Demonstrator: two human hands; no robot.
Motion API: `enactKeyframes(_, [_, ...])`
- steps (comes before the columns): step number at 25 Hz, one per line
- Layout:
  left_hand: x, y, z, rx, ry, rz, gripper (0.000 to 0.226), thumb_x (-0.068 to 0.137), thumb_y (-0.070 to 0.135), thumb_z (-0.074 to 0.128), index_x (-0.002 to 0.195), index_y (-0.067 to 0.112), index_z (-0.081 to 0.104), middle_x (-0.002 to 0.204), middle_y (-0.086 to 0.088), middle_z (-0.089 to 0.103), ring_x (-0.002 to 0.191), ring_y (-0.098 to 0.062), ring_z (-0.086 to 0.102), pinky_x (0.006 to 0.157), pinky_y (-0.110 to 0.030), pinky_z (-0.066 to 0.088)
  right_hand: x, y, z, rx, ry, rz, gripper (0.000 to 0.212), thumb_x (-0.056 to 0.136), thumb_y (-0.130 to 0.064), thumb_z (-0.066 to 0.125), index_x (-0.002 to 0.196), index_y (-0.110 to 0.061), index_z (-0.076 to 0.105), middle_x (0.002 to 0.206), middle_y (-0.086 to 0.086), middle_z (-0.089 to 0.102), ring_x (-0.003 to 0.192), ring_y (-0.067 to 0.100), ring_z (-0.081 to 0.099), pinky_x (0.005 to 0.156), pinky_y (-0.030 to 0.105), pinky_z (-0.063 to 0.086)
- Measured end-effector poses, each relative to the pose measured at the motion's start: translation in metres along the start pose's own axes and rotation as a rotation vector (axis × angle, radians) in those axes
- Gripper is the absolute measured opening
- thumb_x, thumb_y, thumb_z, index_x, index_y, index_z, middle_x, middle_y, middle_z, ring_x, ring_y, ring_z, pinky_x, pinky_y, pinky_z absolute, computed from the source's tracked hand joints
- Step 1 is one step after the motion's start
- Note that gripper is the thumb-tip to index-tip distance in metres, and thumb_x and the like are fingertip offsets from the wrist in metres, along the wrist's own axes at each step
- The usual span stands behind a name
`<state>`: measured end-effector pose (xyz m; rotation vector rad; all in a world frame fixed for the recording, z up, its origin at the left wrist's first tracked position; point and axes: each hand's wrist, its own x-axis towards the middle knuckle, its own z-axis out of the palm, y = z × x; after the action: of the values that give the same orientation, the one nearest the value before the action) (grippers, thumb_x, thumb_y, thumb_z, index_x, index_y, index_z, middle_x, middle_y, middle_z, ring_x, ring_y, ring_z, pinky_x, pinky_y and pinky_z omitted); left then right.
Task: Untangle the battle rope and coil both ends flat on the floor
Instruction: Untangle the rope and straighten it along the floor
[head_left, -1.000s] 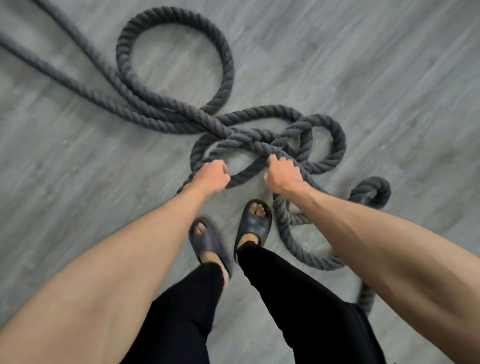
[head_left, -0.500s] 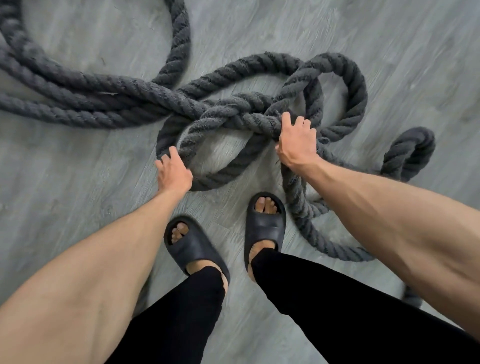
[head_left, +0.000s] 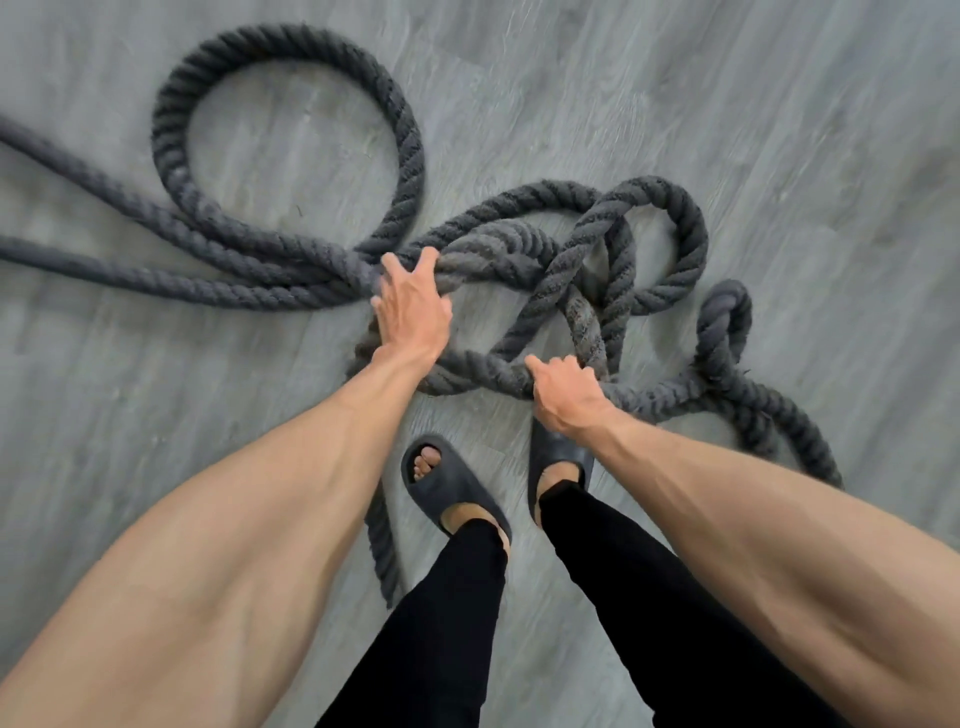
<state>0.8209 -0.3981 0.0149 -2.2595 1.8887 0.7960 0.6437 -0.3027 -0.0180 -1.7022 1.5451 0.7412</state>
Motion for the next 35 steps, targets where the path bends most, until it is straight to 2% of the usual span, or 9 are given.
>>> enactKeyframes(9, [0.062, 0.17, -0.083, 0.346, 0.273, 0.658, 0.018, 0.094, 0.014, 0.052, 0.101, 0.018, 0.068, 0.12, -0.008, 0.052, 0.119, -0.031, 0.043, 0.1, -0.043, 0.032, -0.028, -0.026, -0.002, 0.061, -0.131, -0.131, 0.042, 0.095, -0.005, 0.043, 0.134, -0.017, 0.048, 0.127, 0.012, 0.063, 0.122, 0.036, 0.056, 0.1, 0.049, 0.04])
enactKeyframes(14, [0.089, 0.217, -0.057, 0.455, 0.197, 0.917, 0.032, 0.087, 0.014, 0.057, 0.109, 0.033, 0.073, 0.139, -0.006, 0.05, 0.146, -0.039, 0.02, 0.117, -0.065, -0.005, -0.023, -0.009, -0.001, 0.189, -0.124, -0.184, 0.037, 0.091, -0.008, 0.048, 0.127, -0.017, 0.051, 0.116, 0.009, 0.066, 0.114, 0.034, 0.059, 0.096, 0.049, 0.039])
enactKeyframes(16, [0.086, 0.207, -0.028, 0.37, 0.047, 0.885, 0.037, 0.085, 0.011, 0.062, 0.114, 0.031, 0.071, 0.143, -0.008, 0.047, 0.148, -0.038, 0.018, 0.117, -0.064, -0.007, -0.022, 0.001, -0.005, 0.251, -0.11, -0.187, 0.04, 0.088, -0.009, 0.049, 0.128, -0.015, 0.051, 0.113, 0.009, 0.067, 0.111, 0.034, 0.059, 0.097, 0.051, 0.039])
enactKeyframes(18, [0.07, 0.181, 0.007, 0.16, -0.181, 0.74, 0.035, 0.088, 0.008, 0.059, 0.117, 0.024, 0.067, 0.135, -0.011, 0.052, 0.139, -0.034, 0.035, 0.12, -0.054, 0.013, -0.021, 0.008, -0.011, 0.331, -0.109, -0.174, 0.047, 0.085, -0.007, 0.049, 0.132, -0.013, 0.05, 0.111, 0.01, 0.066, 0.111, 0.035, 0.058, 0.1, 0.053, 0.038])
enactKeyframes(21, [0.034, 0.12, 0.05, -0.119, -0.546, 0.357, 0.023, 0.098, 0.026, 0.05, 0.107, 0.014, 0.066, 0.111, -0.01, 0.064, 0.111, -0.03, 0.058, 0.09, -0.033, 0.043, -0.02, 0.016, -0.02, 0.445, -0.03, -0.137, 0.049, 0.081, -0.011, 0.054, 0.129, -0.014, 0.052, 0.111, 0.01, 0.068, 0.111, 0.037, 0.06, 0.097, 0.049, 0.041])
enactKeyframes(25, [-0.009, 0.064, 0.068, 0.102, -0.99, 0.148, 0.062, 0.101, 0.055, 0.029, 0.119, 0.009, 0.066, 0.129, -0.014, 0.06, 0.12, -0.033, 0.055, 0.102, -0.041, 0.041, -0.032, 0.035, -0.012, 0.669, -0.028, -0.061, 0.052, 0.074, -0.024, 0.051, 0.125, -0.013, 0.058, 0.108, 0.018, 0.069, 0.105, 0.039, 0.06, 0.091, 0.045, 0.048])
enactKeyframes(27, [-0.021, 0.059, 0.065, 0.137, -1.071, 0.149, 0.064, 0.1, 0.058, 0.028, 0.118, 0.012, 0.069, 0.128, -0.012, 0.064, 0.116, -0.03, 0.059, 0.103, -0.042, 0.042, -0.047, 0.034, -0.001, 0.596, -0.023, -0.092, 0.055, 0.076, -0.027, 0.051, 0.13, -0.016, 0.056, 0.107, 0.017, 0.067, 0.105, 0.035, 0.056, 0.094, 0.044, 0.046])
enactKeyframes(32, [-0.04, 0.057, 0.04, 0.173, -1.019, 0.159, 0.069, 0.099, 0.054, 0.03, 0.085, 0.003, 0.075, 0.067, -0.01, 0.074, 0.068, -0.025, 0.073, 0.084, -0.035, 0.053, -0.057, 0.06, 0.019, 0.434, 0.055, -0.059, 0.068, 0.075, -0.045, 0.072, 0.128, -0.012, 0.046, 0.119, 0.008, 0.054, 0.114, 0.028, 0.051, 0.108, 0.047, 0.033])
enactKeyframes(35, [-0.052, 0.049, 0.008, 0.134, -1.147, 0.186, 0.063, 0.103, 0.045, 0.037, 0.079, 0.003, 0.077, 0.068, -0.011, 0.075, 0.064, -0.018, 0.073, 0.084, -0.031, 0.052, -0.075, 0.082, 0.024, 0.29, -0.041, -0.065, 0.047, 0.08, -0.04, 0.07, 0.119, -0.022, 0.052, 0.112, 0.005, 0.06, 0.111, 0.027, 0.056, 0.11, 0.051, 0.032])
